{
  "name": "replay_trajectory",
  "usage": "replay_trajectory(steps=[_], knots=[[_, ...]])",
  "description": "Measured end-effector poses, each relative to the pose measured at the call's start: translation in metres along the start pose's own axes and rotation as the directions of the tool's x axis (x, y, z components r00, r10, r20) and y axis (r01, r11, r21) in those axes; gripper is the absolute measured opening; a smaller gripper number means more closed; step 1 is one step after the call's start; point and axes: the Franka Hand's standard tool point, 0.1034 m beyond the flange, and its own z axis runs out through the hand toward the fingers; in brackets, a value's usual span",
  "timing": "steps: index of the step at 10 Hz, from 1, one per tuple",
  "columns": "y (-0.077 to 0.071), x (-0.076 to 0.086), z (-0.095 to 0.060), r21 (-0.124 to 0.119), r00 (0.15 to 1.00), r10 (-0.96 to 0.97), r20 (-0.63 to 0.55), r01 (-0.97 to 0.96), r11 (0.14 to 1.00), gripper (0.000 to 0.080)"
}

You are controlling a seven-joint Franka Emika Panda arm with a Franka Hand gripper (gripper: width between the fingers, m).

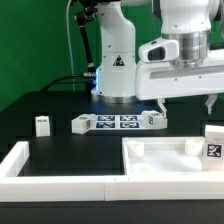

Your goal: Assemble square table

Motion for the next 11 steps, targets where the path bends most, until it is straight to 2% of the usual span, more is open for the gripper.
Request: replay_trajectory(steps=[4,5,6,7,8,9,11], knots=[[0.005,0.001,-0.001,-0.013,0.978,-0.210,0.006,0.210,0.978,0.0649],[0.006,-0.003,0.001,-0.006,0.975,-0.222,0.024,0.222,0.975,0.0649],[0.005,-0.022,0.005,0.032,0.971,-0.199,0.129,0.197,0.980,0.0649],[0.006,-0.033,0.009,0.034,0.965,-0.209,0.161,0.206,0.978,0.0649],[0.005,-0.052,0.017,0.025,0.950,-0.236,0.207,0.236,0.972,0.0649],[0.006,-0.074,0.022,0.010,0.911,-0.274,0.309,0.285,0.958,0.0649],[0.005,-0.071,0.021,0.020,0.874,-0.252,0.416,0.269,0.963,0.0649]])
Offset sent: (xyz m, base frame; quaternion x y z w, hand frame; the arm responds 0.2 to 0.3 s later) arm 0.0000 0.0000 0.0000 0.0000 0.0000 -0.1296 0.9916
